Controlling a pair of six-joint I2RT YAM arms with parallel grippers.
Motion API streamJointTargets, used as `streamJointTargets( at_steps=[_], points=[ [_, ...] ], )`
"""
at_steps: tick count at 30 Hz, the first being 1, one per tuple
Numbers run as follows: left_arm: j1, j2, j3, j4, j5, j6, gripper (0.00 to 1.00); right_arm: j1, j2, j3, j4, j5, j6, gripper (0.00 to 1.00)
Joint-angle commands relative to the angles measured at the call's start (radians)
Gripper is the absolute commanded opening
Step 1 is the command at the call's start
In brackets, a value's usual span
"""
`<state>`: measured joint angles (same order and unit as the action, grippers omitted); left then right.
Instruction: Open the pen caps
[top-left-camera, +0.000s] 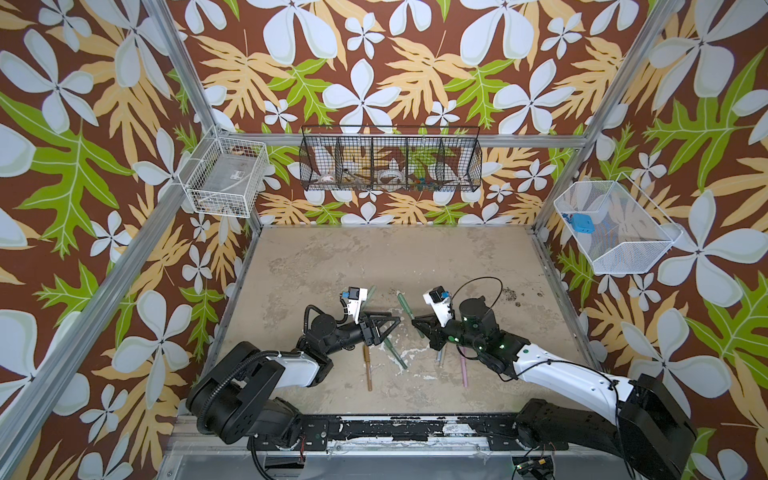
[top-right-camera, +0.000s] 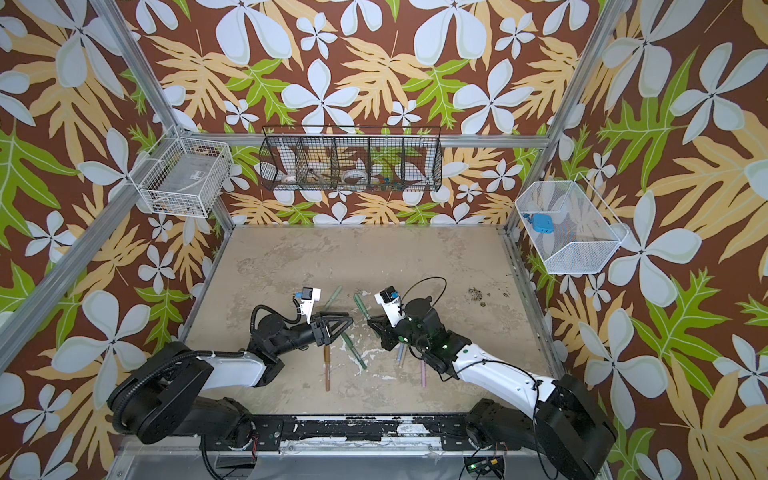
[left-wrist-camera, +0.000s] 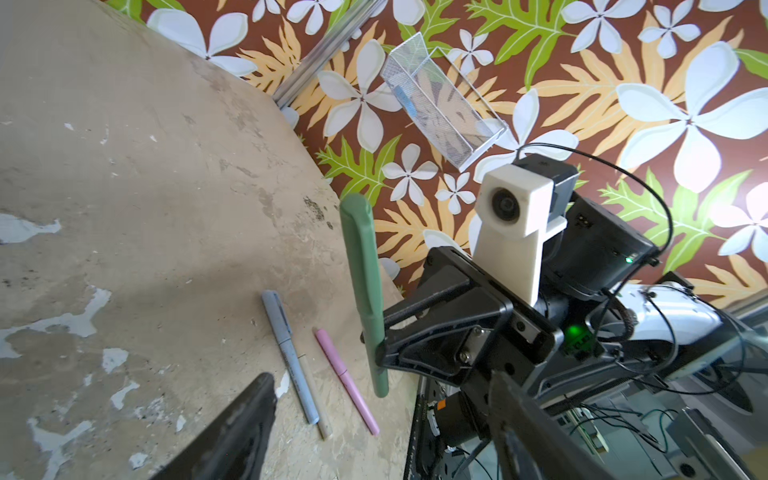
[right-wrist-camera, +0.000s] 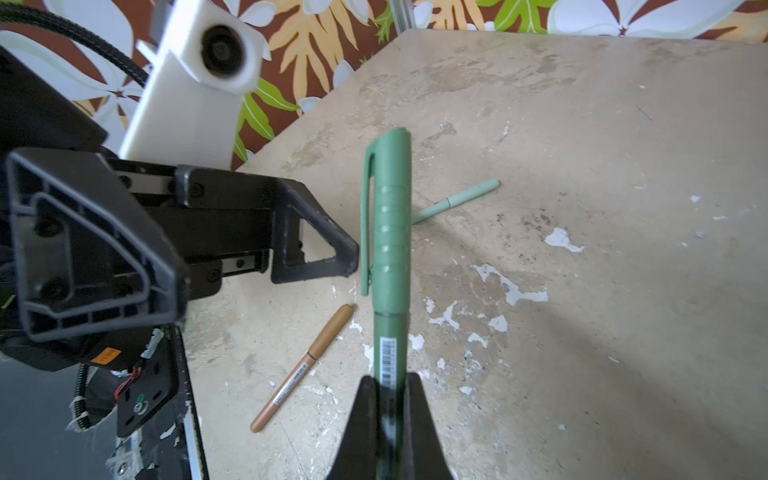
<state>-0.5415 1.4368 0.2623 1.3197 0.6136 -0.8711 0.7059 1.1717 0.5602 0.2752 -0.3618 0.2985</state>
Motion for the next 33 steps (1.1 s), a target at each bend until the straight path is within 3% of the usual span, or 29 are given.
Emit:
streamJointTargets(
  at_steps=[1,12,23,33],
  points=[
    [0.002,0.033,-0.005,0.208,0.053,-0.067,0.80,0.001,0.016,0.004,0.053,-0.092,-0.010,0.01],
    [0.001,0.041,-0.002,0.146,0.003,-0.047,0.70,0.003,0.037,-0.003,0.087,-0.161,-0.005,0.01],
    [0.002,-0.086,-0.025,0.010,-0.081,0.033,0.66,0.010,0.056,-0.023,0.157,-0.261,-0.008,0.02],
    [0.001,-0.105,-0.015,-0.022,-0.068,0.046,0.61,0.047,0.063,-0.024,0.171,-0.243,-0.029,0.03]
  ],
)
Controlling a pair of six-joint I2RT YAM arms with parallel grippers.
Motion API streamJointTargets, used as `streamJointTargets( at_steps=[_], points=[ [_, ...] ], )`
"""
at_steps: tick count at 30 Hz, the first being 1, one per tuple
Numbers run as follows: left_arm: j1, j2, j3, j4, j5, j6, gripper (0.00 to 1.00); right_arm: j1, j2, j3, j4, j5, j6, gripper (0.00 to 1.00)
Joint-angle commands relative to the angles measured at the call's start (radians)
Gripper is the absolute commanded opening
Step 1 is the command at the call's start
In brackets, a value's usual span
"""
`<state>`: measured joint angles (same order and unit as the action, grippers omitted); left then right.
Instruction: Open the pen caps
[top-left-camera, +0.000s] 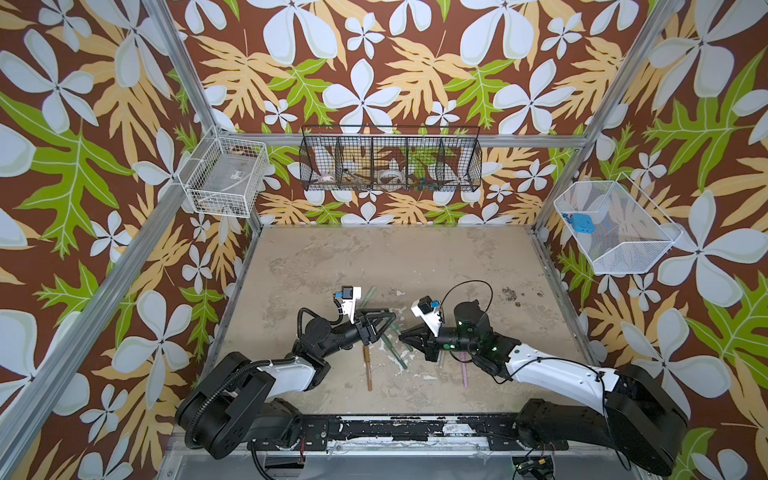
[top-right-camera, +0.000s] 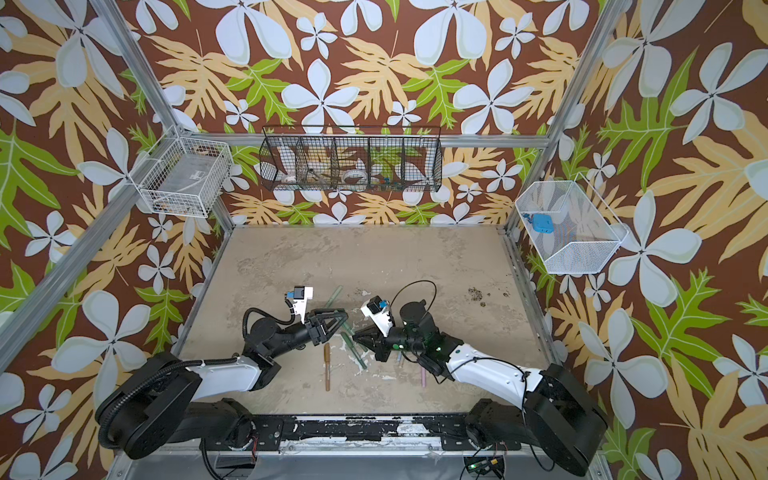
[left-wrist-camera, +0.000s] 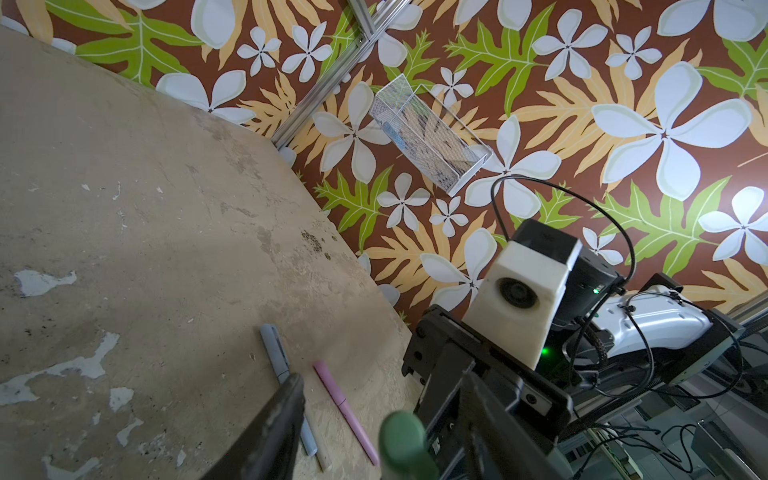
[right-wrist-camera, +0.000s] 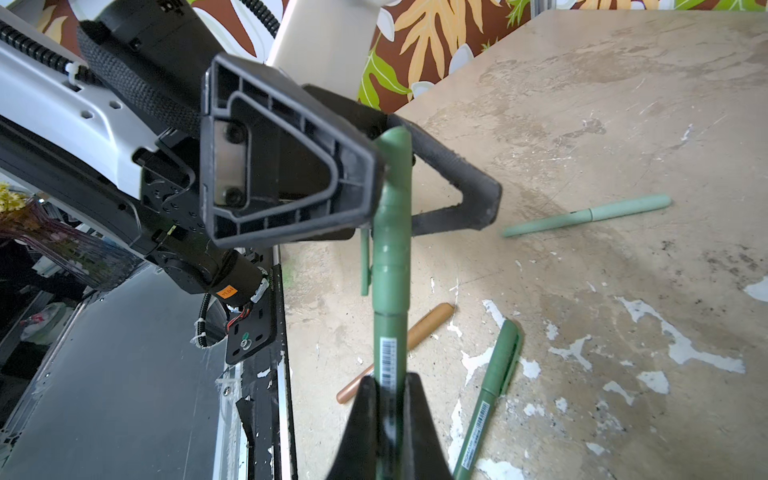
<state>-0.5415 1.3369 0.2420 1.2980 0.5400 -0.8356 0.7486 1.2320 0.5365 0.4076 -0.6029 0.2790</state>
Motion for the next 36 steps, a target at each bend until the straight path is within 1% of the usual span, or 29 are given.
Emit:
streamJointTargets(
  at_steps=[1,9,16,19,21,22,24,26,27,28,30,33,35,36],
  points=[
    [0.002,-0.002,0.004,0.003,0.007,0.012,0.61,0.005,0.006,-0.001,0.043,0.001,-0.013,0.03],
    [0.002,0.007,0.006,0.018,0.018,0.006,0.47,0.028,0.030,0.016,0.026,0.051,-0.031,0.03],
    [0.002,0.005,0.006,0.015,0.019,0.010,0.33,0.030,0.014,0.004,0.035,0.103,-0.028,0.04],
    [0.002,0.003,0.005,0.014,0.019,0.012,0.27,0.030,0.006,0.003,0.031,0.117,-0.027,0.07],
    [0.002,0.001,0.004,0.015,0.017,0.013,0.19,0.030,0.002,0.001,0.033,0.120,-0.026,0.12],
    [0.002,-0.001,0.003,0.015,0.014,0.013,0.17,0.030,0.000,0.001,0.032,0.122,-0.024,0.17],
    [0.002,-0.009,0.000,0.011,0.011,0.019,0.15,0.030,-0.001,0.003,0.030,0.122,-0.026,0.27],
    [0.002,-0.018,0.004,-0.007,0.012,0.038,0.13,0.030,-0.006,0.011,0.016,0.121,-0.041,0.40],
    [0.002,-0.023,0.006,-0.022,0.014,0.051,0.13,0.029,-0.009,0.020,0.004,0.124,-0.058,0.45],
    [0.002,-0.031,0.009,-0.037,0.013,0.065,0.12,0.030,-0.015,0.043,-0.034,0.136,-0.079,0.48],
    [0.002,-0.046,0.012,-0.067,0.009,0.090,0.12,0.030,-0.023,0.108,-0.138,0.161,-0.106,0.50],
    [0.002,-0.072,0.014,-0.088,0.005,0.110,0.12,0.030,-0.025,0.199,-0.292,0.176,-0.152,0.49],
    [0.002,-0.082,0.012,-0.089,0.010,0.115,0.12,0.029,-0.034,0.200,-0.288,0.157,-0.170,0.49],
    [0.002,-0.088,0.012,-0.087,0.013,0.120,0.12,0.030,-0.044,0.175,-0.247,0.142,-0.174,0.49]
  ],
)
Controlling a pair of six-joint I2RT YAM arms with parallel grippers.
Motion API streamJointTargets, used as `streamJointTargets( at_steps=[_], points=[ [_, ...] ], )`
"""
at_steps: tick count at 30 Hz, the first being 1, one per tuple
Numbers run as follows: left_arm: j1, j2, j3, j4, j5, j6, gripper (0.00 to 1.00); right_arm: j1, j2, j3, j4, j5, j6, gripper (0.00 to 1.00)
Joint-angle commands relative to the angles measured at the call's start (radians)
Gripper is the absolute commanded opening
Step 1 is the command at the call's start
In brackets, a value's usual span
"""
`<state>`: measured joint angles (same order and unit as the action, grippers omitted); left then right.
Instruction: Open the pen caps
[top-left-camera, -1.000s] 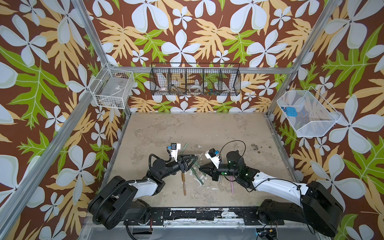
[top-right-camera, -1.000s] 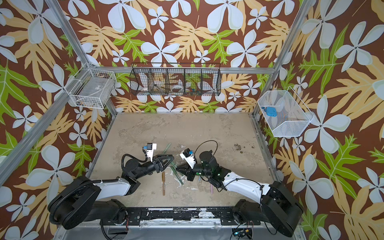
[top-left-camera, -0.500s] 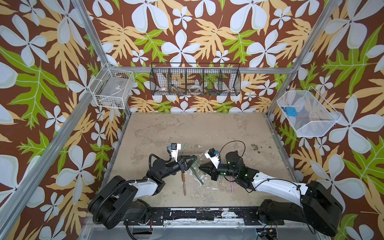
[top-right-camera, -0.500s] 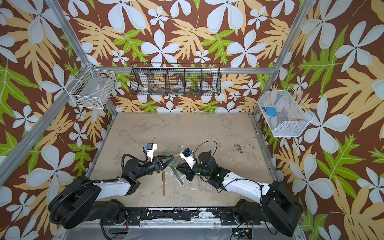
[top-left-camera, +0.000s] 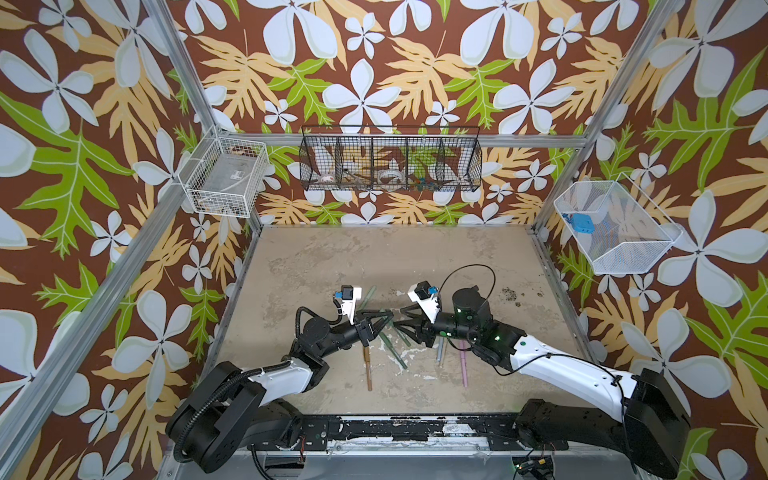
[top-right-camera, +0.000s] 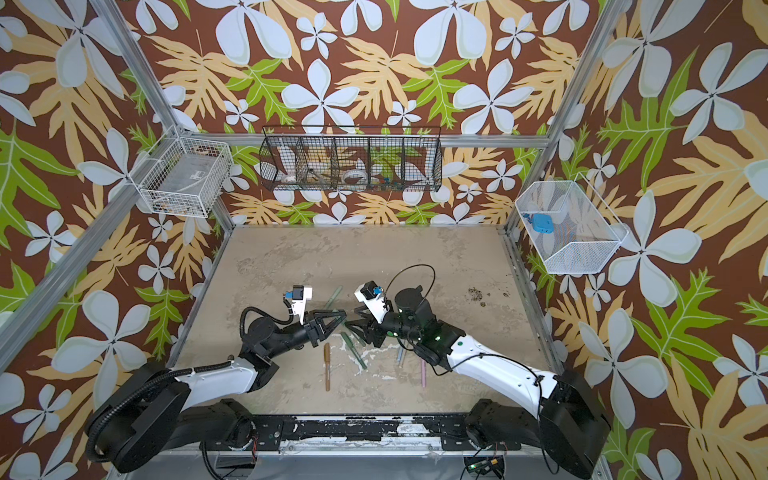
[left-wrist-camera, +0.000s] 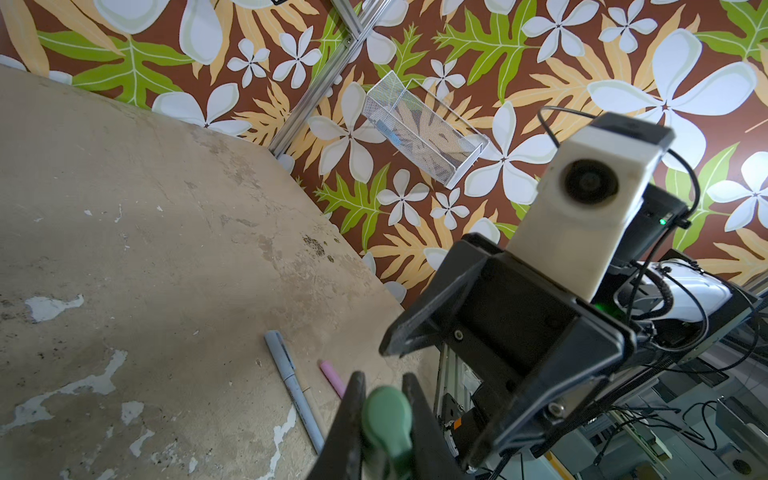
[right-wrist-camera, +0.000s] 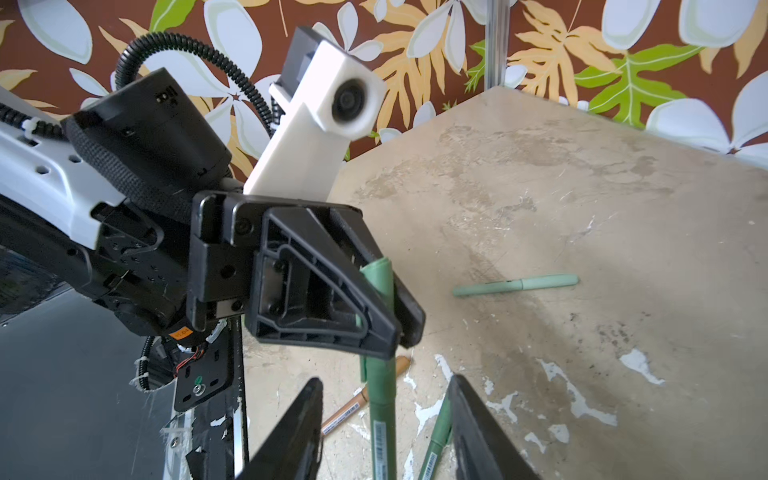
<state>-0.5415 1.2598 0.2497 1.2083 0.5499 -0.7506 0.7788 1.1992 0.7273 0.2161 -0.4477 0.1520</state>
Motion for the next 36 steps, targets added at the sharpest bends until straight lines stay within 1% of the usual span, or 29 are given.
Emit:
streamJointTargets(
  at_steps=[1,4,5,7,11,15,18,21,23,25,27,30,34,36],
  points=[
    [0.002,-0.013,0.001,0.002,0.005,0.041,0.13,0.000,-0.017,-0.042,-0.013,-0.023,-0.055,0.49],
    [0.002,-0.015,0.001,0.004,0.013,0.055,0.14,-0.001,-0.028,-0.127,0.122,-0.040,-0.061,0.47],
    [0.002,-0.012,0.002,0.005,0.015,0.056,0.13,-0.001,-0.025,-0.135,0.140,-0.069,-0.062,0.46],
    [0.001,-0.006,0.004,0.014,0.022,0.051,0.13,-0.001,-0.018,-0.123,0.114,-0.124,-0.084,0.43],
    [0.000,0.013,0.009,0.056,0.069,0.041,0.13,0.000,-0.011,-0.138,0.116,-0.135,-0.085,0.43],
    [-0.007,0.028,0.008,0.102,0.092,0.021,0.14,0.000,0.007,-0.140,0.136,-0.138,-0.067,0.42],
    [-0.014,0.018,0.007,0.101,0.091,0.030,0.14,0.000,0.025,-0.135,0.144,-0.138,-0.061,0.37],
    [-0.021,0.015,0.009,0.097,0.091,0.036,0.14,0.000,0.041,-0.133,0.160,-0.177,-0.055,0.32],
    [-0.022,0.019,0.009,0.098,0.091,0.036,0.15,0.000,0.048,-0.132,0.164,-0.183,-0.051,0.25],
    [-0.023,0.024,0.012,0.098,0.093,0.036,0.15,0.000,0.053,-0.128,0.165,-0.184,-0.048,0.22],
    [-0.023,0.027,0.013,0.097,0.093,0.036,0.19,0.000,0.055,-0.127,0.165,-0.178,-0.049,0.15],
    [-0.026,0.025,0.012,0.097,0.091,0.037,0.29,0.000,0.057,-0.128,0.167,-0.169,-0.046,0.00],
    [-0.032,0.027,0.011,0.094,0.080,0.040,0.39,-0.001,0.062,-0.136,0.193,-0.147,-0.021,0.00],
    [-0.049,0.031,0.022,0.062,0.064,0.064,0.40,0.000,0.065,-0.135,0.202,-0.128,-0.012,0.00]
  ],
)
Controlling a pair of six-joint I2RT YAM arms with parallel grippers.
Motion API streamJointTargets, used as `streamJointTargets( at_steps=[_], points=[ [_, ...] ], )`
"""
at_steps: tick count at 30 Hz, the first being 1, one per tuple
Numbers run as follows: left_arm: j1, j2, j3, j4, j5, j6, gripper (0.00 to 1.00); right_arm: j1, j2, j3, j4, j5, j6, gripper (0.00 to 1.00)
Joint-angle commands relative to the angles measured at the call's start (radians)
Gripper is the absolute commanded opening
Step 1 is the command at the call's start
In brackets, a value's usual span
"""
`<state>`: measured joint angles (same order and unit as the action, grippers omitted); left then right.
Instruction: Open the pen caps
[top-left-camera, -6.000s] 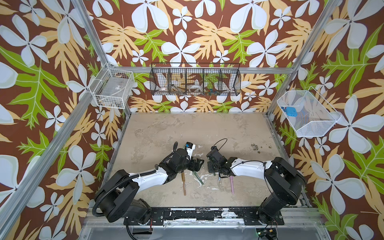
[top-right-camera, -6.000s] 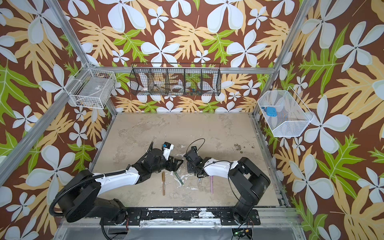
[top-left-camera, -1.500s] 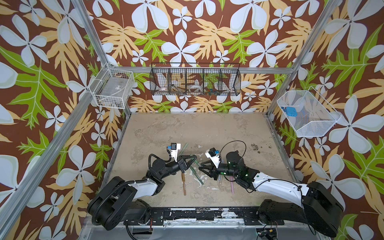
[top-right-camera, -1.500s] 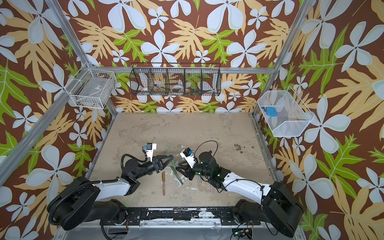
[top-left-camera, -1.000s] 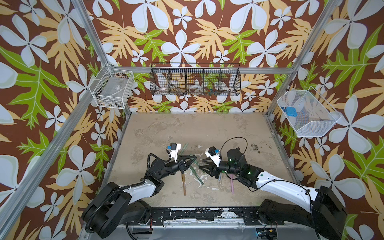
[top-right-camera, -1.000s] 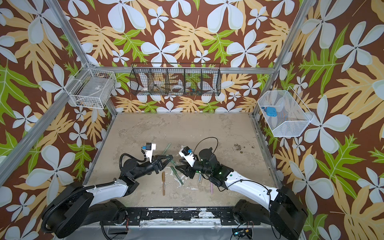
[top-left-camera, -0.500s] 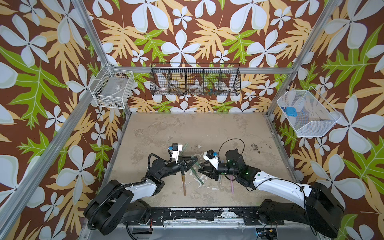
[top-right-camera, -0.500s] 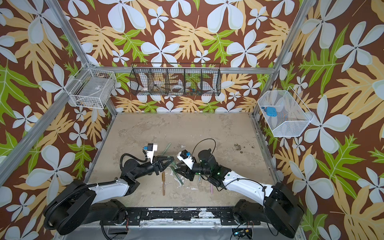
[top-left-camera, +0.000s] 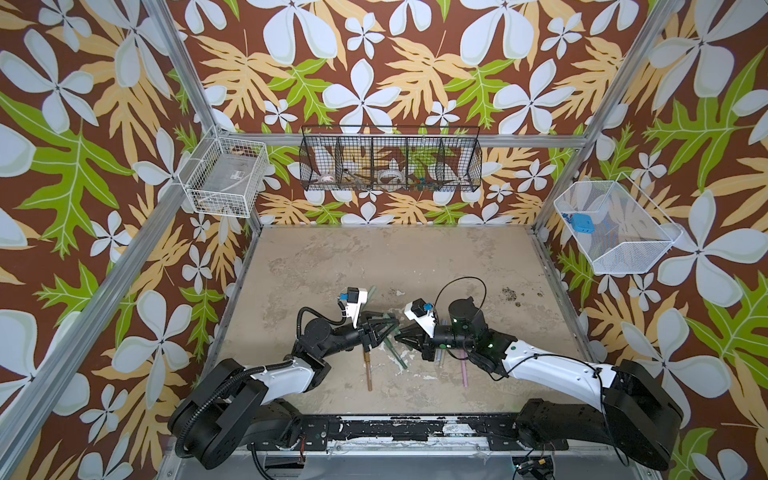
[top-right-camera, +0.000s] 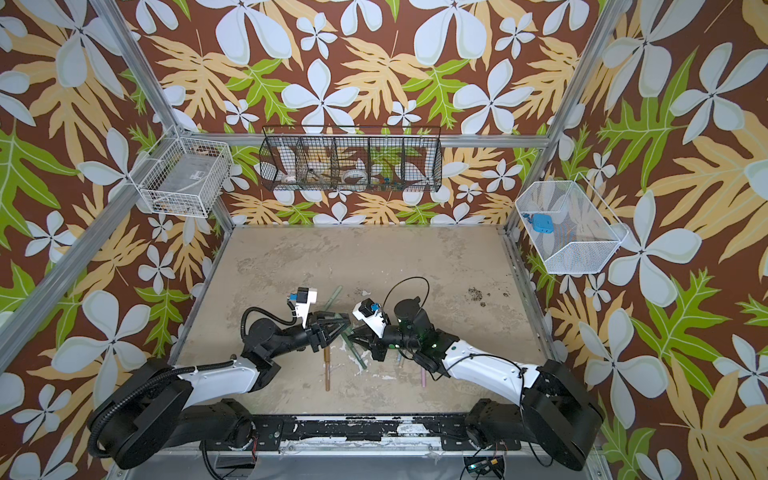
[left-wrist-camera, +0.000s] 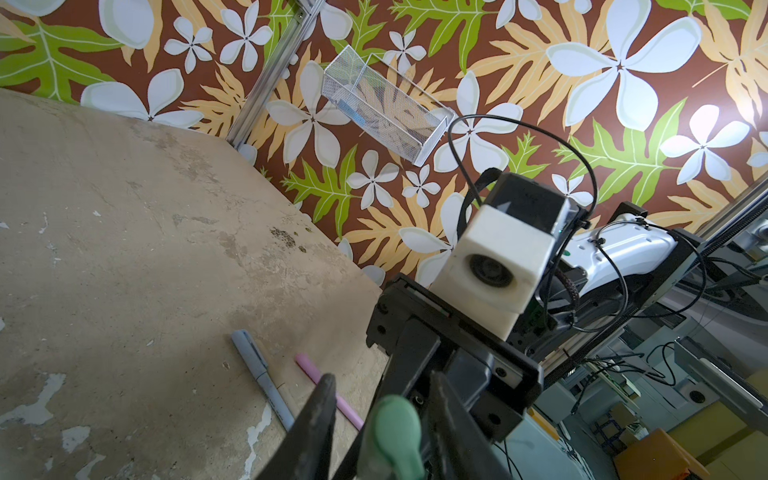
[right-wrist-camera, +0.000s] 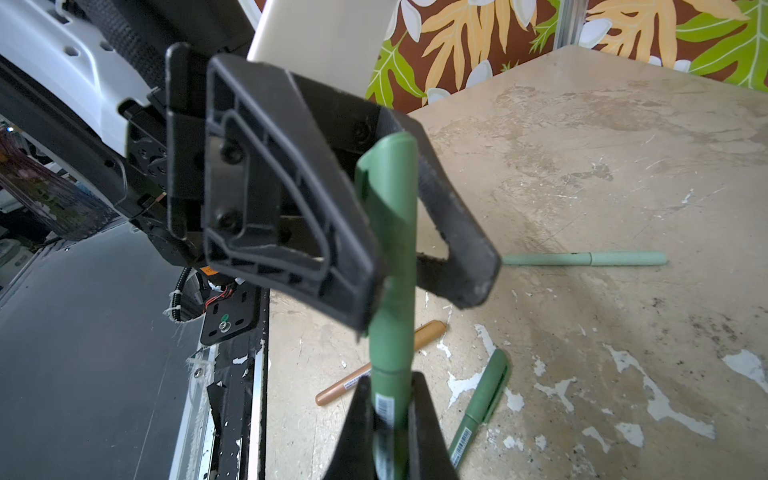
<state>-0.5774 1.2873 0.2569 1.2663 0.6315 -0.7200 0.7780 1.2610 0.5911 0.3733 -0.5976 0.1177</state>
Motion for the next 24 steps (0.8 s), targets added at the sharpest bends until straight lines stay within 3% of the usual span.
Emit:
streamJointTargets(
  at_steps=[1,13,21,24],
  points=[
    [-0.022,0.002,0.021,-0.017,-0.027,0.044,0.40,0.000,0.004,0.000,0.050,0.033,0.025,0.00],
    [-0.040,-0.022,0.027,-0.068,-0.064,0.070,0.36,0.000,0.006,-0.005,0.065,0.012,0.022,0.00],
    [-0.040,-0.019,0.023,-0.077,-0.091,0.064,0.22,0.000,0.011,-0.008,0.072,0.002,0.025,0.00],
    [-0.041,-0.023,0.018,-0.069,-0.094,0.065,0.11,0.001,0.016,-0.006,0.072,-0.001,0.026,0.00]
  ],
)
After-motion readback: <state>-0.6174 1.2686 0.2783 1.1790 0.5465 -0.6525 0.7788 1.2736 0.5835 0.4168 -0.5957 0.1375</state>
